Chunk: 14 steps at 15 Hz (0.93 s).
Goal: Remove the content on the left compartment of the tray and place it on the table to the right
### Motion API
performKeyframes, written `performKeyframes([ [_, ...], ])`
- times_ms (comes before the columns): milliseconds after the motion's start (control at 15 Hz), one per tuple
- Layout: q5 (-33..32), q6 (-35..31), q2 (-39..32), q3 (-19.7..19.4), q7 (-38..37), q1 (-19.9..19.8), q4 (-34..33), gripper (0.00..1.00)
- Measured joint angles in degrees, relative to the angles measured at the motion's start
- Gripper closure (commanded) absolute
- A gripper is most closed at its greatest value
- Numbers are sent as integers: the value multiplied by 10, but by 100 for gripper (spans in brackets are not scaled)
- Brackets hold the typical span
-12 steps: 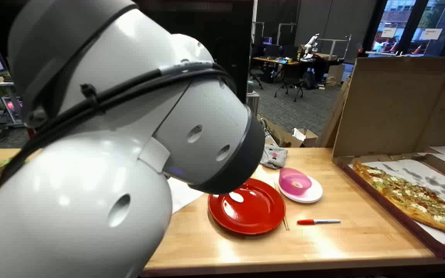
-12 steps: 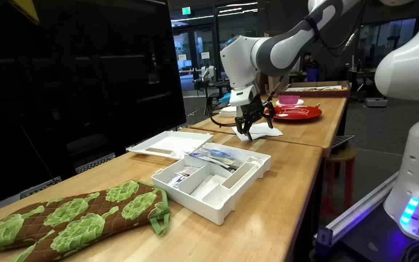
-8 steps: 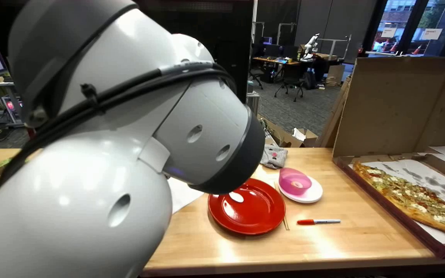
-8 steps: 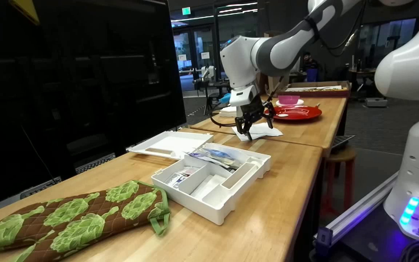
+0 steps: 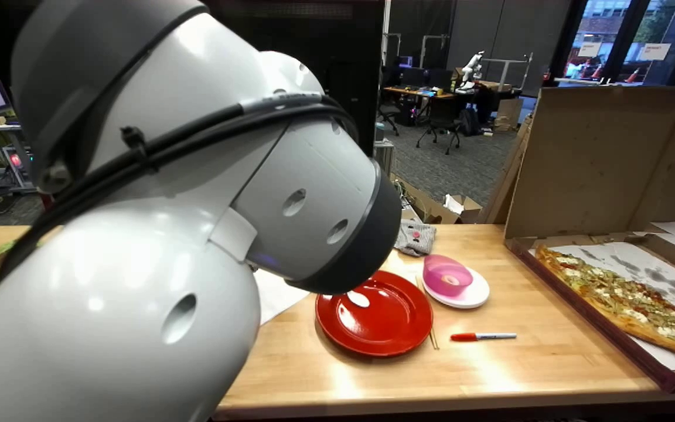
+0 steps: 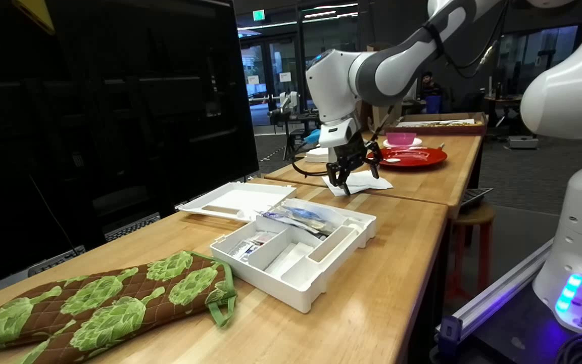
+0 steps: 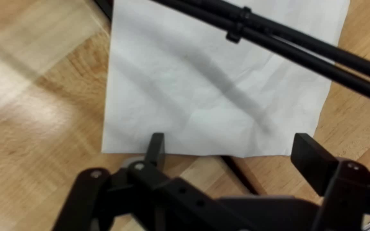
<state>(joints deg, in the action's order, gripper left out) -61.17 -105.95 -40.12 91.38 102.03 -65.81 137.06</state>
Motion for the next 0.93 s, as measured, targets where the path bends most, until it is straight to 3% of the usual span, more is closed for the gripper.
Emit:
performKeyframes([
  [467, -1, -22, 4, 10, 28, -4, 2, 0],
  [933, -13, -27, 7, 112, 31, -40, 13, 0],
])
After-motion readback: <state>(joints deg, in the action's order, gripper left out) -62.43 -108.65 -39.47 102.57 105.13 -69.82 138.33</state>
